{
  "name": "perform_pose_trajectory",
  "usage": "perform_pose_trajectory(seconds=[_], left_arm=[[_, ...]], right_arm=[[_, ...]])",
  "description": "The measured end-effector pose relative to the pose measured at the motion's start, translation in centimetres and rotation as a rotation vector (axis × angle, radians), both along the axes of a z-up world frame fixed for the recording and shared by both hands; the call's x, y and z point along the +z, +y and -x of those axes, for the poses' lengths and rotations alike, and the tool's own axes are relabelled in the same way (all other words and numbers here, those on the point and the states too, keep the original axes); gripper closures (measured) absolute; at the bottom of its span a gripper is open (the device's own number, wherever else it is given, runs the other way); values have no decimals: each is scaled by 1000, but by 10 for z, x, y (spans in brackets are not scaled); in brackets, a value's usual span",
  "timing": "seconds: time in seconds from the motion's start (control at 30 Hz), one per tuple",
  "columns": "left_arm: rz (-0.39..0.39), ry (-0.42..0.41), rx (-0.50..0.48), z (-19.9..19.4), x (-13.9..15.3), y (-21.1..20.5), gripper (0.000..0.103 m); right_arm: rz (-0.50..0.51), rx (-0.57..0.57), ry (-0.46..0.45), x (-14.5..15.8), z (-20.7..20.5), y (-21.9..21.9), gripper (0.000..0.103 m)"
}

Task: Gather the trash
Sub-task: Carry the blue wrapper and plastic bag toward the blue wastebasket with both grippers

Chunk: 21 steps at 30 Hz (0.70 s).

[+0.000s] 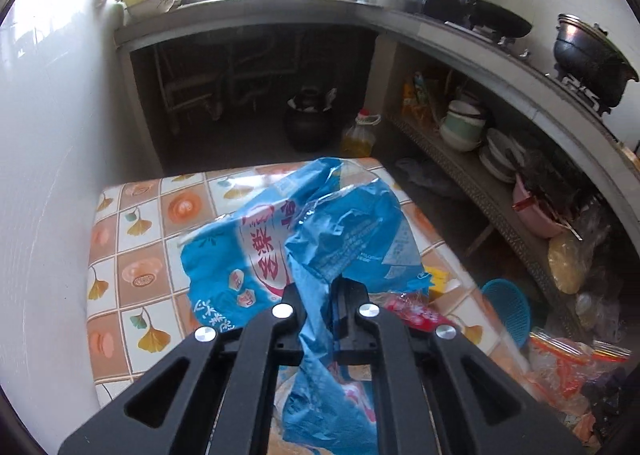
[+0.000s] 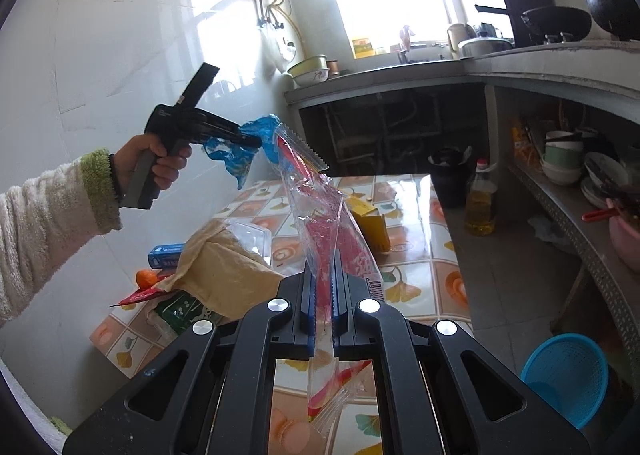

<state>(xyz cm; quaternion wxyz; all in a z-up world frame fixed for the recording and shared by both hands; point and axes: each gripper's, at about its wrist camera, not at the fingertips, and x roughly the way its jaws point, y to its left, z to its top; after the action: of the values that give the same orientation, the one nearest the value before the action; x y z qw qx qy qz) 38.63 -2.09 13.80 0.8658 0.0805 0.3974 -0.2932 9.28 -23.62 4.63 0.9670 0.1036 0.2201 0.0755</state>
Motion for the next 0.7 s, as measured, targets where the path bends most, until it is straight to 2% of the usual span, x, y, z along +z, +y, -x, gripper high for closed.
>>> perform_pose_trajectory(seconds=[0.1,0.2,0.27,0.5,0.7], left_arm=[[20,-39,-87,44,18,-26,100],[-5,-23,-169,84,17,-62,100],[-35,11,-222,108,7,-93,100],[-51,133,-455,179,-28,-201,100],[-67,234,-558,216,-65,-288,100]], right_arm=[[-5,-38,2,1,12,-6,99],[-8,-92,8,4,26,-17,99],[-11,-131,2,6,37,-25,99],[-20,-287,-22,11,82,-63,99],[-50,-443,7,-2,110,-109,99]])
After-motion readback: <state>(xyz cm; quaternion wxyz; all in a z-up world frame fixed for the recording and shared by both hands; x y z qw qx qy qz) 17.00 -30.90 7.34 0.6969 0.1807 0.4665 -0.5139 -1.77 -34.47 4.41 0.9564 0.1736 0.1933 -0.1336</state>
